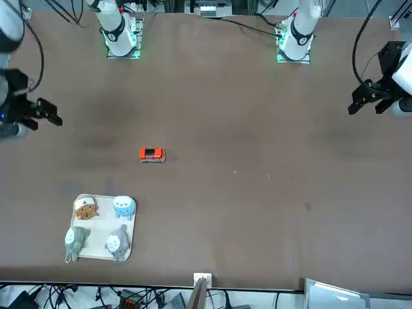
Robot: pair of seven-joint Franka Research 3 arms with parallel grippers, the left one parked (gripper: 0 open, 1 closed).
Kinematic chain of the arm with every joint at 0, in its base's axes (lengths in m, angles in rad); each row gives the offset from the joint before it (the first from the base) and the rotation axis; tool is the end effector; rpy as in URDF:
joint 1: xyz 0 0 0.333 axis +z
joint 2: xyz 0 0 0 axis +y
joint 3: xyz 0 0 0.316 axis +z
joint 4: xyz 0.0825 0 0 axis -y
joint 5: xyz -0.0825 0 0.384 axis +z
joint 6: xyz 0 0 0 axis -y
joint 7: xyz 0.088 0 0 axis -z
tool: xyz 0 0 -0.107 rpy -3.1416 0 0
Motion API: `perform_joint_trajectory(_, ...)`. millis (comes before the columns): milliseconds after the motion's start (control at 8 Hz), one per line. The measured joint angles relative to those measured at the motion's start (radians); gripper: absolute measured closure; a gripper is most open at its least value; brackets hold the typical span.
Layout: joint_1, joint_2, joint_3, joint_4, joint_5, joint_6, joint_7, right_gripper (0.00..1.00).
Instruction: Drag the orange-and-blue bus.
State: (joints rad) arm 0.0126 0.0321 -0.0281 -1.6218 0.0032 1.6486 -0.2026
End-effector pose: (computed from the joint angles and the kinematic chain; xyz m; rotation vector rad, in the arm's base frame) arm 0.5695 -0.0083 0.5891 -3.1251 -0.2928 0.0079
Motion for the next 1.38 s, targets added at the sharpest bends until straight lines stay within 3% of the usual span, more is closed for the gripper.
perform_joint_trajectory(375, 0.004, -0.081, 0.013, -0.048, 0.0, 0.001, 0.0, 0.0)
perform_joint_trajectory(1375, -0.001, -0.056, -0.002, -0.036, -0.006, -0.016, -0.003, 0.0)
